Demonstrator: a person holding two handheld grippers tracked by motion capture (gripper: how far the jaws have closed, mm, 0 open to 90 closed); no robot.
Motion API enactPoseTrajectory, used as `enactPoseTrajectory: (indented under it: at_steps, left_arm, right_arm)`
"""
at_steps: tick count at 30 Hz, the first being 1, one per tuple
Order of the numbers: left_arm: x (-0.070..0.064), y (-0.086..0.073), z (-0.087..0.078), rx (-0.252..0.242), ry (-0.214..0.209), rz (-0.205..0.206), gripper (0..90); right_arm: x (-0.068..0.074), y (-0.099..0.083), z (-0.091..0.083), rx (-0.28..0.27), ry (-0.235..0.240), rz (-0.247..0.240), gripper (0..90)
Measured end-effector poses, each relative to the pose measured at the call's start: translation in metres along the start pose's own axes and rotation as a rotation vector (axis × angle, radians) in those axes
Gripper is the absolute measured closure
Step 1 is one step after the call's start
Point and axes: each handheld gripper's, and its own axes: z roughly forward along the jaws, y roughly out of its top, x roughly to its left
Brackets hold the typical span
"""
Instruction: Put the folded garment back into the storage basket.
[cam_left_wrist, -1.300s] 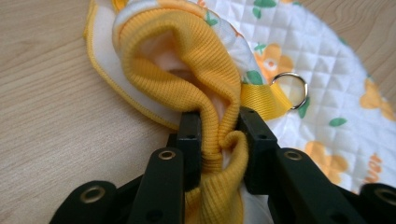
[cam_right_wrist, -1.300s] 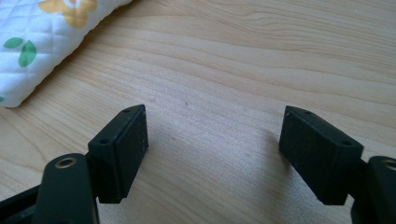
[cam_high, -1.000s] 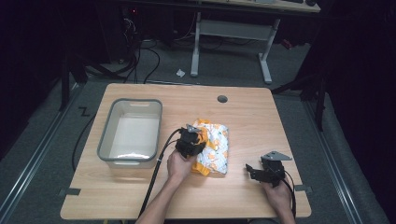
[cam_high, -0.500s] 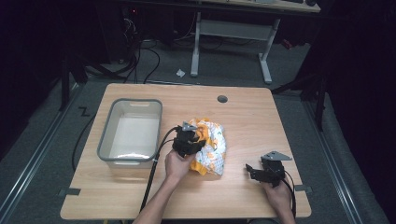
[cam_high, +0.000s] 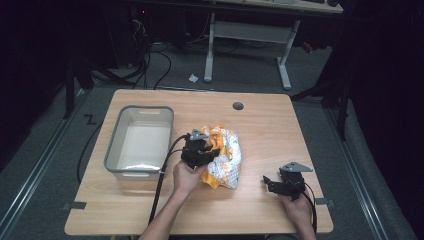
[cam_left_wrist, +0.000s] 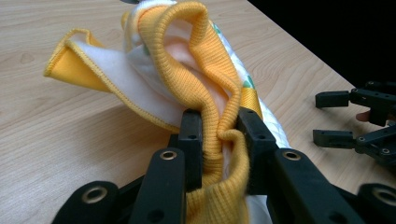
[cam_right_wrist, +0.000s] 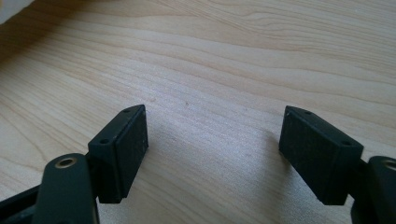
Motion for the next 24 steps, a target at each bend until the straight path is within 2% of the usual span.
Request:
enactPoseTrajectory:
  at_steps: [9, 24]
  left_arm:
    - [0.001, 0.002, -0.011, -0.012, -0.020, -0.007, 73.7]
    - [0.008, 0.004, -0.037, -0.043, -0.024, -0.016, 73.6]
  right_arm:
    - [0.000, 0.000, 0.000, -0.001, 0.000, 0.000, 24.1]
    - [0.000, 0.000, 0.000, 0.001, 0.000, 0.001, 24.1]
